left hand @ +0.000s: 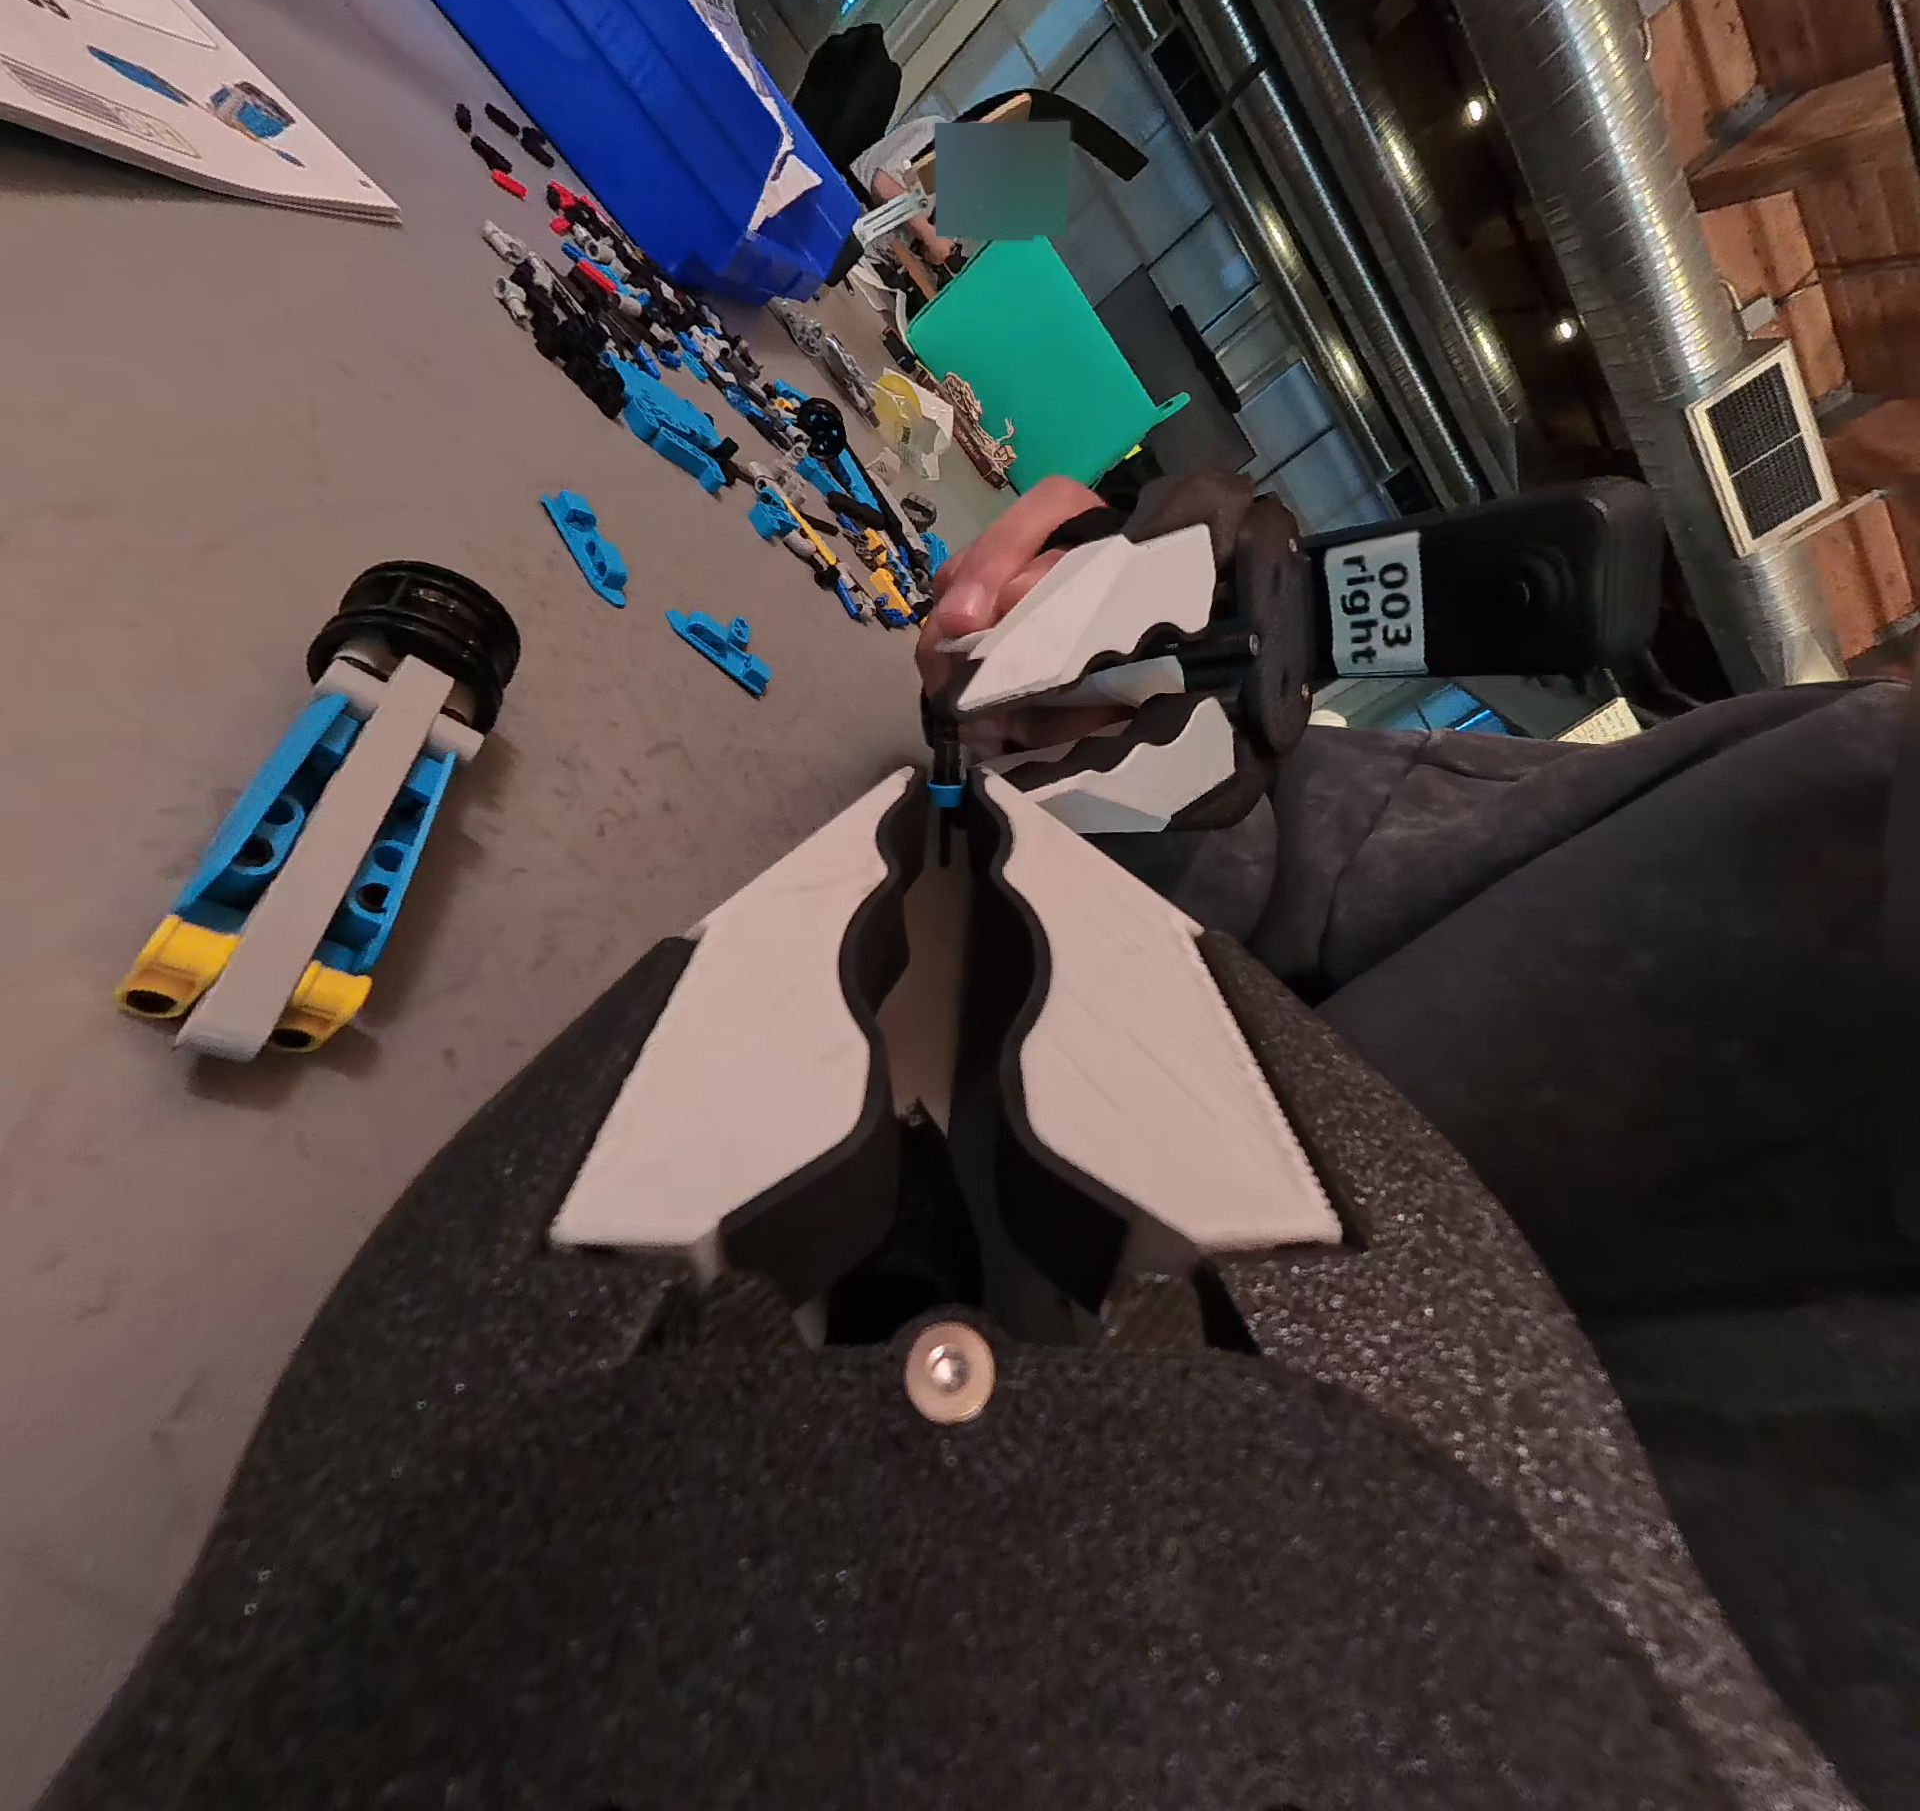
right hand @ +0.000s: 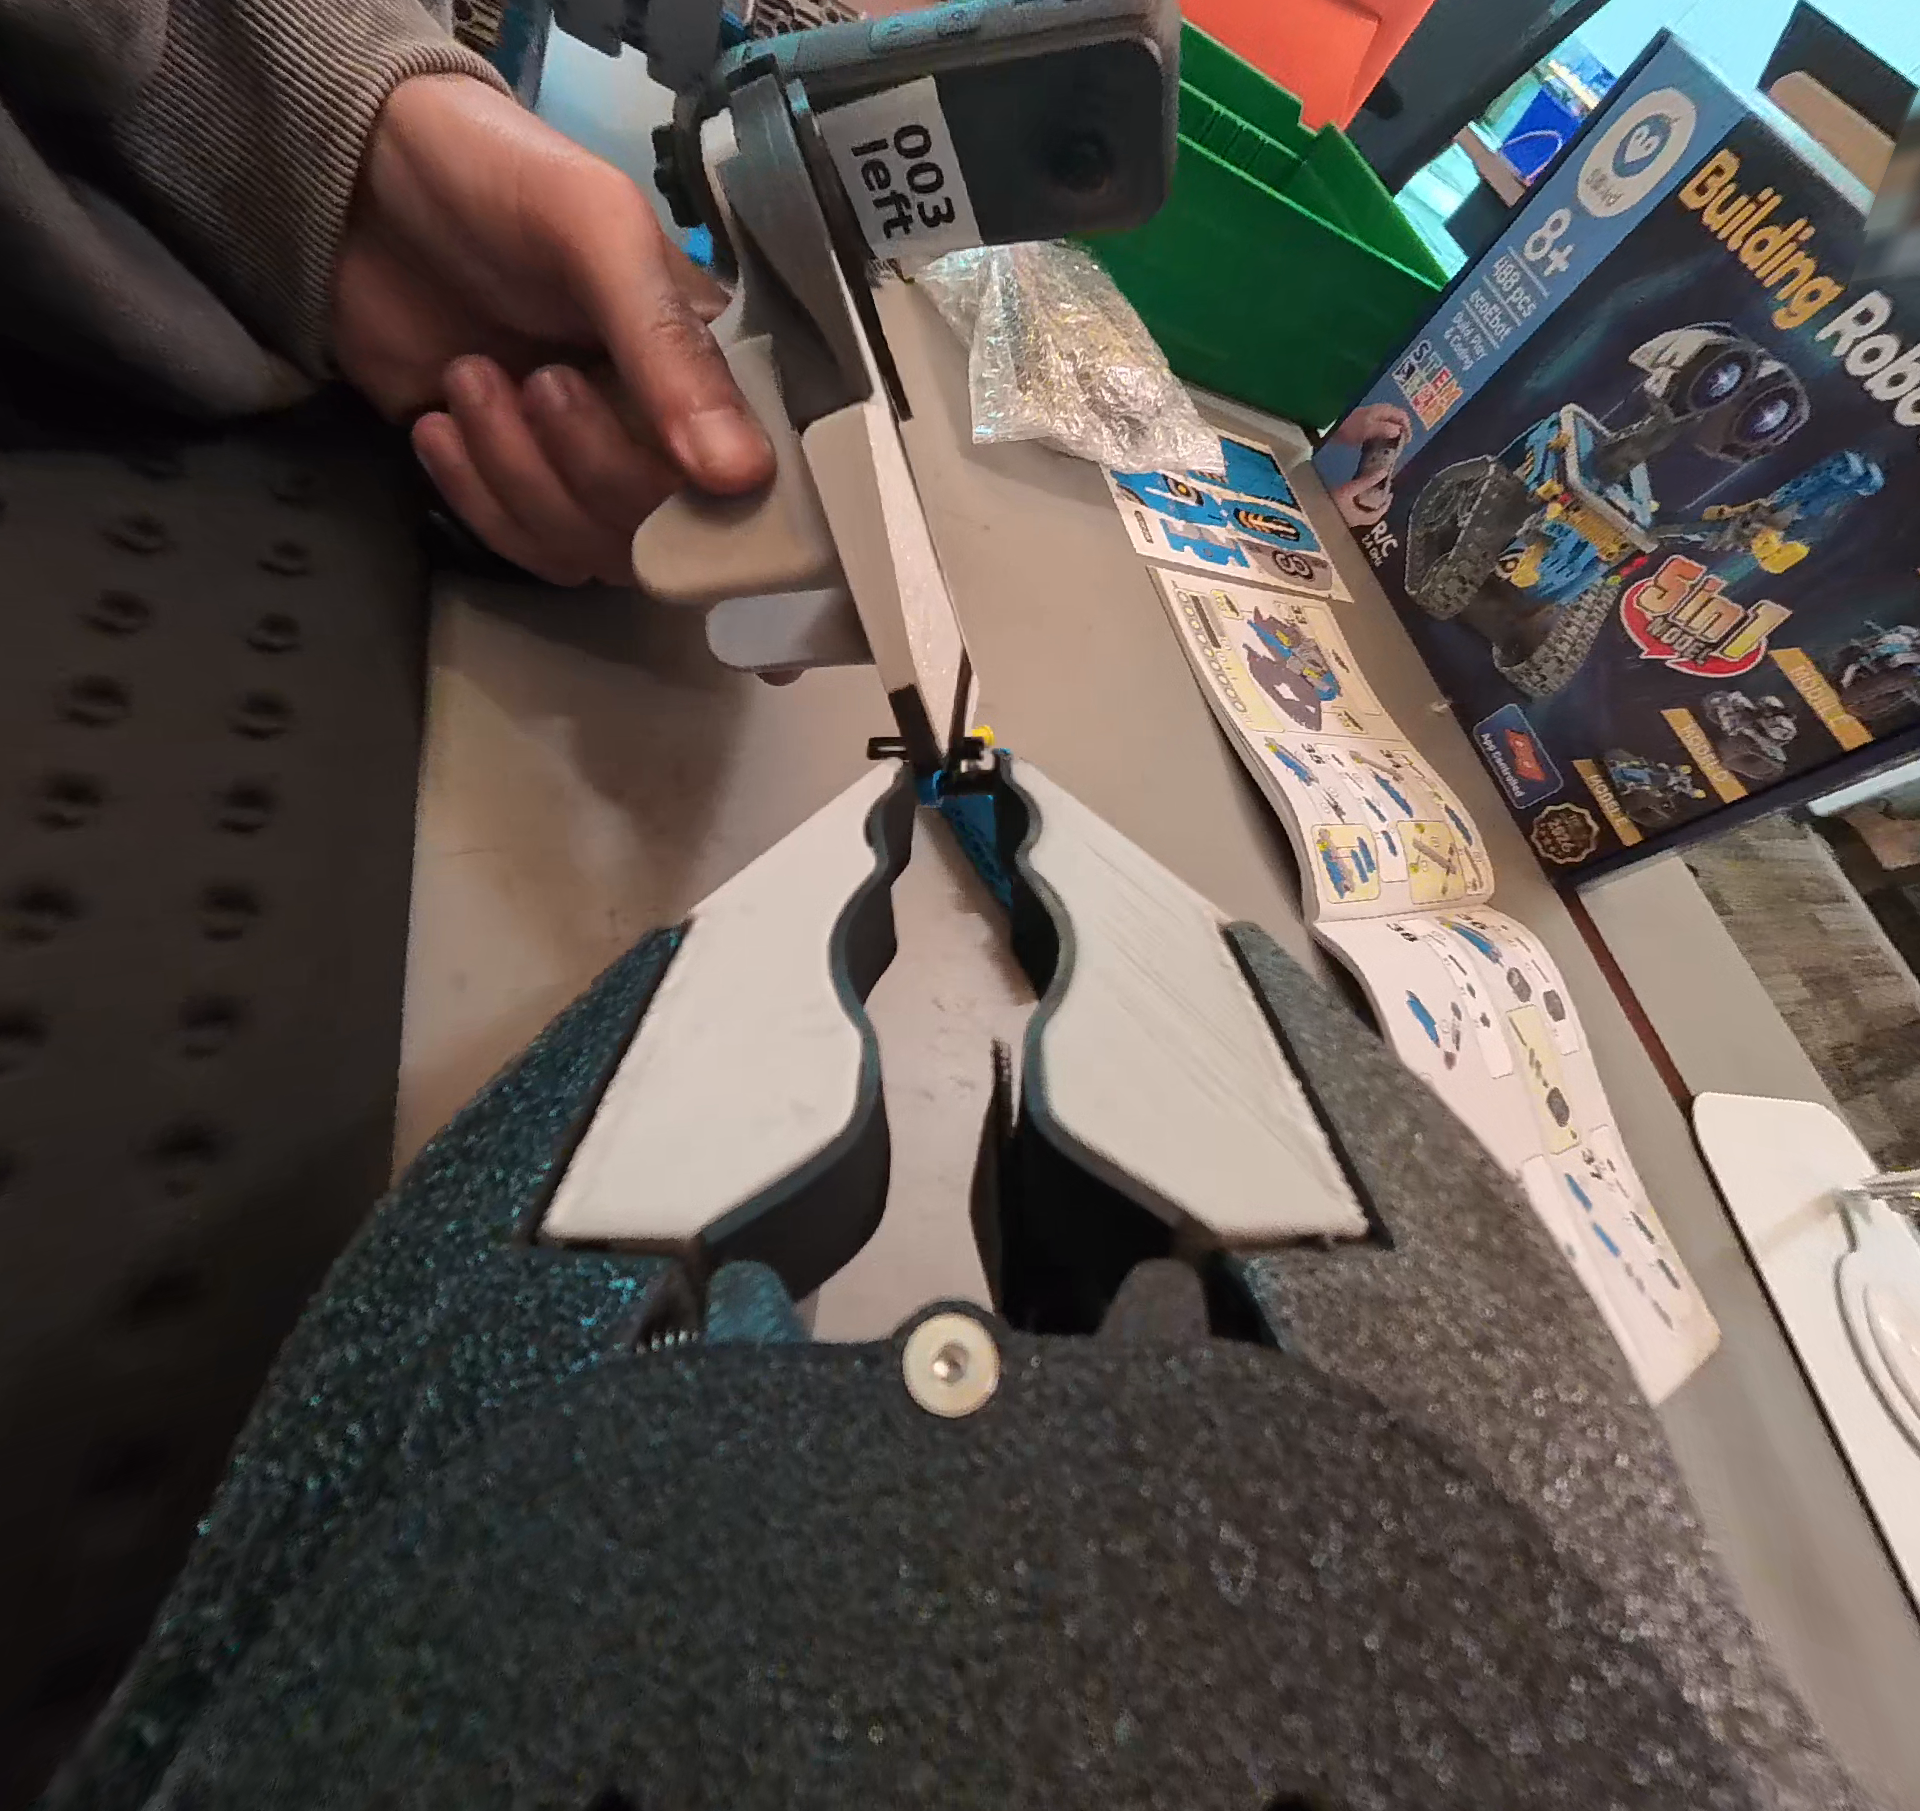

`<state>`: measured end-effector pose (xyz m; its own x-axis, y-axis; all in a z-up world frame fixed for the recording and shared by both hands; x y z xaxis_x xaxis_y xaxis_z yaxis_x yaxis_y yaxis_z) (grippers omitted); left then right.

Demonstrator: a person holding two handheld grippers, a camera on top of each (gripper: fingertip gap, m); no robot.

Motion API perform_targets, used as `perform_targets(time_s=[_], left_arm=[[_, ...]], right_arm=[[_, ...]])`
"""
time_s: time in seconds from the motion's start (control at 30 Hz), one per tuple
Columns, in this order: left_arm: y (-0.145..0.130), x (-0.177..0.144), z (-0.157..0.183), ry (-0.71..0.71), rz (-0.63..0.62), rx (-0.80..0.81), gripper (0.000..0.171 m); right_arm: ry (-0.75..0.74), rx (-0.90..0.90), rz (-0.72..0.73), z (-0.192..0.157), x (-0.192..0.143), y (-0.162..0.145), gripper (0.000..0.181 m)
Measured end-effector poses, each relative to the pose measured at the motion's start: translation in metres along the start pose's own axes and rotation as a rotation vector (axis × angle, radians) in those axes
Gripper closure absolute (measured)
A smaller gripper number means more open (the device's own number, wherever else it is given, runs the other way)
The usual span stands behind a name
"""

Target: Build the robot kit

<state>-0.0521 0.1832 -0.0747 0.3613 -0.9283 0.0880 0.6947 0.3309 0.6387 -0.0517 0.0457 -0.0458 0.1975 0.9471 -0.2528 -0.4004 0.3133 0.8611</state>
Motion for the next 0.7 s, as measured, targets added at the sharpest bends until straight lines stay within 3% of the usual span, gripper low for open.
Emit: perform_targets(time_s=[0.7], left_arm=[[0.0011, -0.0020, 0.0004, -0.025, 0.016, -0.032, 0.166]], right_arm=[[0.013, 0.048, -0.015, 0.0006, 0.0000, 0.0038, 0.172]])
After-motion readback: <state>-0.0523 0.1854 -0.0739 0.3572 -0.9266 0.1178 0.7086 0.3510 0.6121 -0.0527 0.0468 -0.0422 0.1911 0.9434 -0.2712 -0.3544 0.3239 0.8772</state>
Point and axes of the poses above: each gripper's, where its closed fingertips meet, x out along the fingers, y out of its top, z = x × y across the jaws, the point moved 8 cm from there along -x, back along the fingers, and after that the axes turned 10 degrees about z, right-handed, at the moved point
